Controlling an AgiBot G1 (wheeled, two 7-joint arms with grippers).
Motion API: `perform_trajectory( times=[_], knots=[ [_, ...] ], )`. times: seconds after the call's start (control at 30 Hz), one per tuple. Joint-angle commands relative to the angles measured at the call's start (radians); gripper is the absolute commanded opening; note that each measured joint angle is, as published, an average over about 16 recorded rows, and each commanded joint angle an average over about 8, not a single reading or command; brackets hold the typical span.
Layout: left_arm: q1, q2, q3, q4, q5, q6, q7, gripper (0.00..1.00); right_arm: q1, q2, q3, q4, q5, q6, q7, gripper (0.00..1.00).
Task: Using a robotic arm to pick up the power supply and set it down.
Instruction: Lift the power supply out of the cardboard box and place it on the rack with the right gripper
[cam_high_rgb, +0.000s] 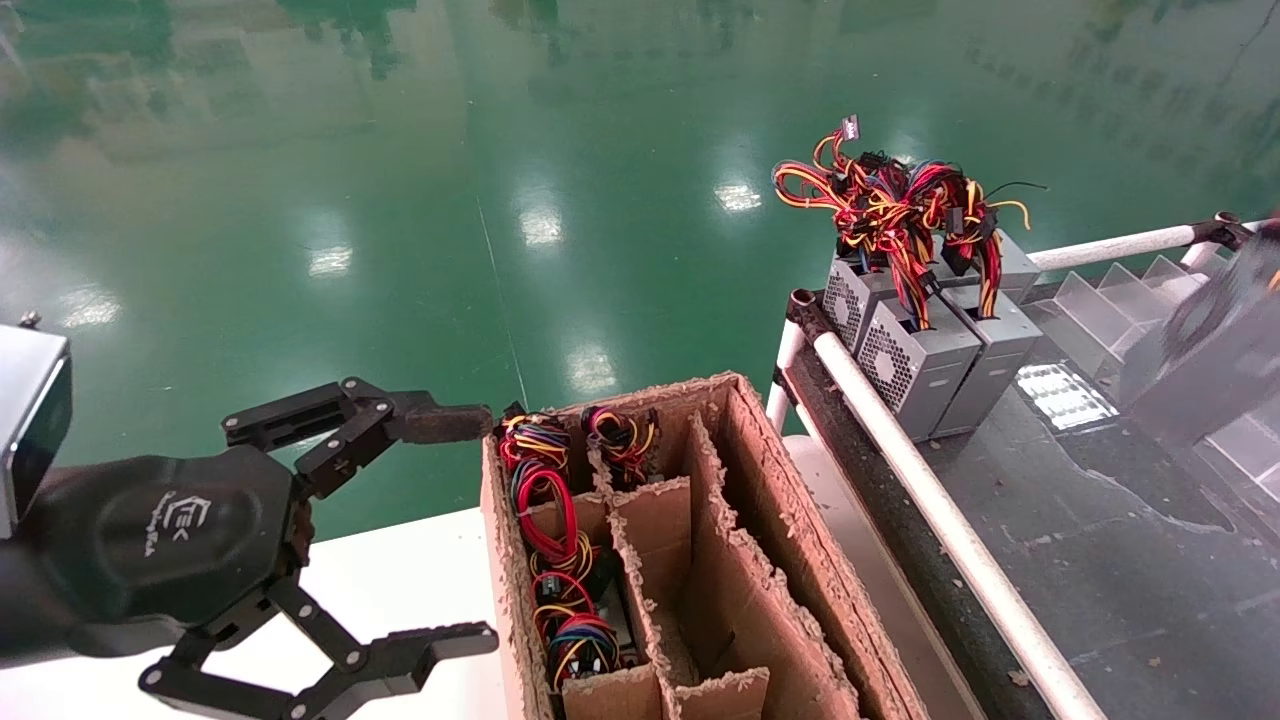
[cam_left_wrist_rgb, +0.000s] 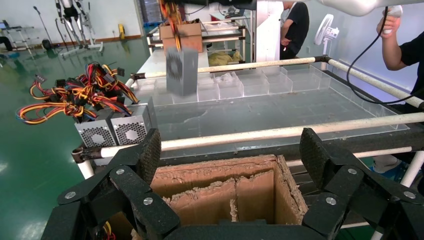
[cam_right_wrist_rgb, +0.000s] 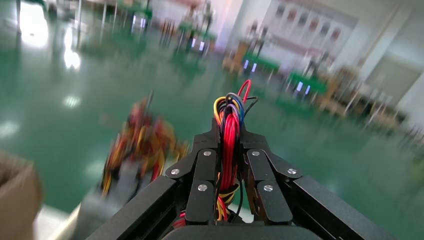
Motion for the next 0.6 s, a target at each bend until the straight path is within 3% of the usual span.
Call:
perform_trajectory(
  times=[0.03,0.6],
  knots=[
    [0.000,0.000,0.000,0.000,0.000,0.000,0.000,1.00,-0.021,0.001,-0.010,-0.030,-0.015,-0.004,-0.009,0.00],
    [0.000,0.000,0.000,0.000,0.000,0.000,0.000,1.00,0.004,-0.112,-0.059,-0.104,-0.084,0.075,-0.038,0.00]
  ],
)
